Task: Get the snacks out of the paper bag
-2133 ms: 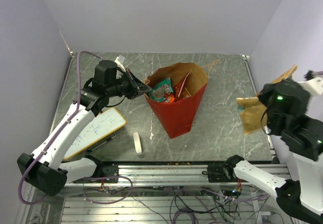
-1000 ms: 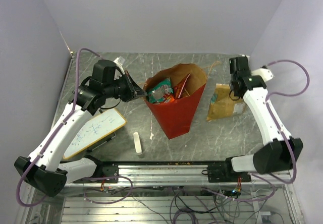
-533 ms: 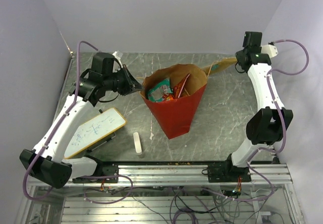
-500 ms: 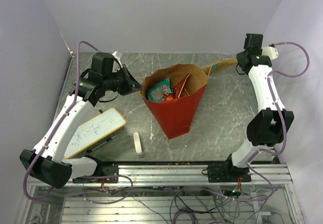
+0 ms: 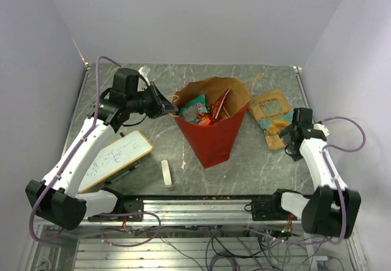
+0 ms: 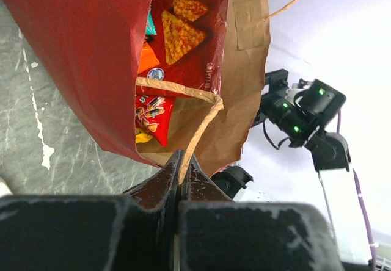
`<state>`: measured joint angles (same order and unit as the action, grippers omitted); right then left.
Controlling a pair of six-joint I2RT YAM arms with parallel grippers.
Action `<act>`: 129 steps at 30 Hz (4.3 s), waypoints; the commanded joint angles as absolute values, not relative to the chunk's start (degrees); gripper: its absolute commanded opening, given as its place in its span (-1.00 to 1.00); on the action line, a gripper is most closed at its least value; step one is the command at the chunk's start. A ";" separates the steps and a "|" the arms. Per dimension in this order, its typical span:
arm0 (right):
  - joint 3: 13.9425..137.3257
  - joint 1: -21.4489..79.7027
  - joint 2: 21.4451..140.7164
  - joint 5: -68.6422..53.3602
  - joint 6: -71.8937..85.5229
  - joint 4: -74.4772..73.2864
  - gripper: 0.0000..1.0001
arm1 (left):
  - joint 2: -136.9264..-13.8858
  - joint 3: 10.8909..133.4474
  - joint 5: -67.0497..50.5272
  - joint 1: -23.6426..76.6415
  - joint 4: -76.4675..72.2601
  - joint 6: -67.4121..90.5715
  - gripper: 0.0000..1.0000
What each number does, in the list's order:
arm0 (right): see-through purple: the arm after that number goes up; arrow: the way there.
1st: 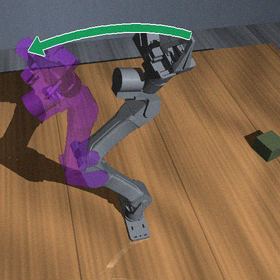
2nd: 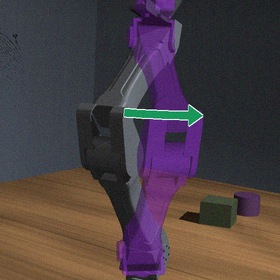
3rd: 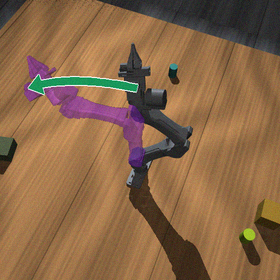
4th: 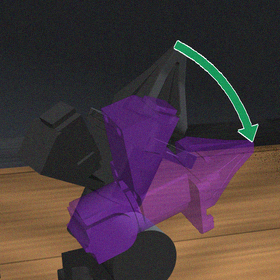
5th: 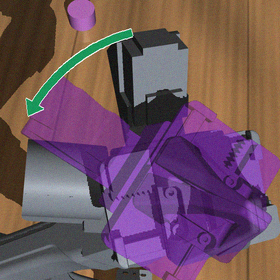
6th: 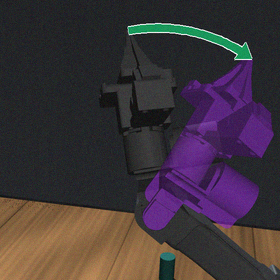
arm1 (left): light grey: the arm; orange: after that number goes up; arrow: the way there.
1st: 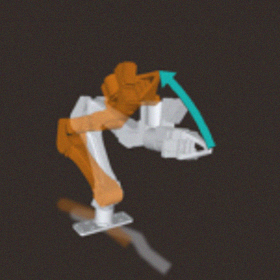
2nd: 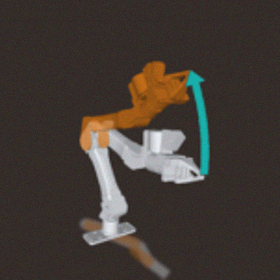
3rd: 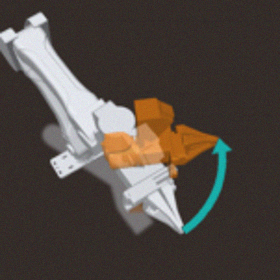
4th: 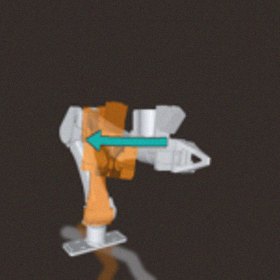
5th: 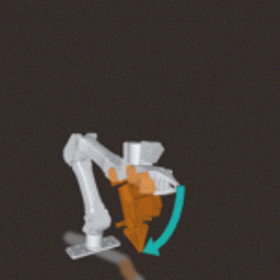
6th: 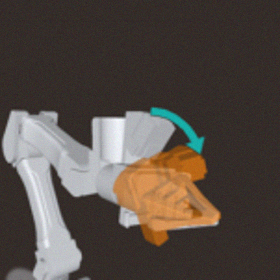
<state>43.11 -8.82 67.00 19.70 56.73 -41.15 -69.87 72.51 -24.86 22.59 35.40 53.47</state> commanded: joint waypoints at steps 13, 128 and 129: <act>76.54 -2.88 64.49 -14.21 39.29 -50.29 0.55 | -69.07 72.70 -28.60 22.28 32.12 53.50 -0.86; 85.35 11.64 77.31 24.01 34.73 -42.82 -1.00 | -65.70 73.43 -23.78 23.99 44.09 41.37 -0.86; 86.78 10.35 79.50 22.68 34.50 -41.82 -1.00 | -66.00 73.69 -23.63 23.99 44.31 41.27 -0.86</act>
